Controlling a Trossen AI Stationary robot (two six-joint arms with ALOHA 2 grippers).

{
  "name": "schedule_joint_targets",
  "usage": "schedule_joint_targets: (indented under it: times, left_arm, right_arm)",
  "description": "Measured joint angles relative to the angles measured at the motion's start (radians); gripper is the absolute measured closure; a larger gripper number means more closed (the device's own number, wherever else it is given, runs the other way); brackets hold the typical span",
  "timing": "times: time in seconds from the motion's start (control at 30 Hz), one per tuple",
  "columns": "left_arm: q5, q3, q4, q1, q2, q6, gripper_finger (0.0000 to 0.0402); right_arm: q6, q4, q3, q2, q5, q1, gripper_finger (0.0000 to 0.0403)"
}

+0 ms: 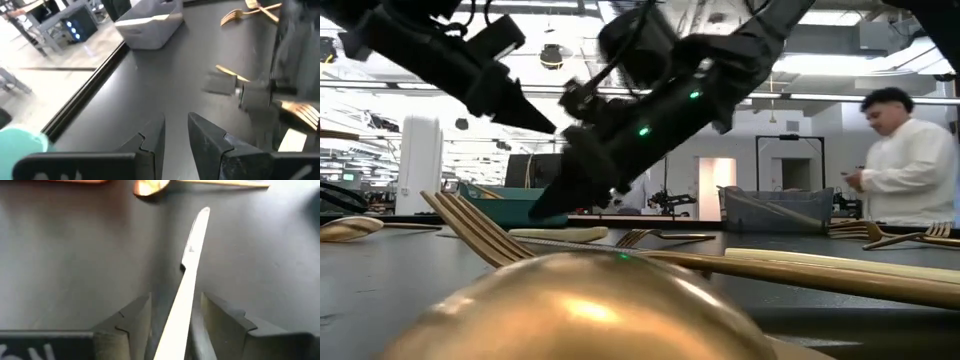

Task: Sort silverware by color (type)
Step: Put the white knife into the black bin

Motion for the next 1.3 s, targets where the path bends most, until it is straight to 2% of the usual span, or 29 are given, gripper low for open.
schedule_joint_targets:
  times: [0.13,0.23,0.33,0.5,0.67,0.83,0.93,1.03,1.23,1.3]
  left_arm:
    - [-0.015,0.000,-0.104,0.000,-0.077,-0.038,0.0309]
    - [-0.019,-0.001,-0.139,0.000,-0.100,-0.056,0.0300]
    - [-0.018,-0.005,-0.152,0.000,-0.103,-0.075,0.0296]
    - [-0.024,-0.006,-0.189,0.001,-0.096,-0.109,0.0296]
    - [-0.049,-0.006,-0.225,0.001,-0.096,-0.149,0.0296]
    - [-0.054,-0.006,-0.255,0.001,-0.096,-0.201,0.0296]
    - [-0.044,-0.006,-0.272,0.000,-0.096,-0.238,0.0296]
    - [-0.044,-0.006,-0.295,-0.003,-0.096,-0.274,0.0296]
    - [-0.052,-0.006,-0.318,-0.003,-0.096,-0.292,0.0296]
    - [-0.061,-0.006,-0.319,-0.003,-0.096,-0.291,0.0296]
  right_arm:
    - [0.034,-0.119,0.091,0.062,0.008,-0.011,0.0188]
    - [0.065,-0.194,0.138,0.086,0.008,-0.020,0.0198]
    - [0.087,-0.257,0.157,0.091,0.009,-0.030,0.0231]
    - [0.092,-0.326,0.159,0.076,0.008,-0.040,0.0321]
    - [0.070,-0.396,0.153,0.029,-0.021,-0.049,0.0322]
    - [-0.024,-0.513,0.140,-0.068,0.003,-0.056,0.0322]
    - [-0.056,-0.528,0.070,-0.143,0.015,-0.081,0.0322]
    - [-0.074,-0.500,-0.060,-0.228,0.021,-0.121,0.0322]
    - [-0.130,-0.256,-0.384,-0.478,0.017,-0.203,0.0322]
    - [-0.168,-0.229,-0.470,-0.563,0.018,-0.229,0.0322]
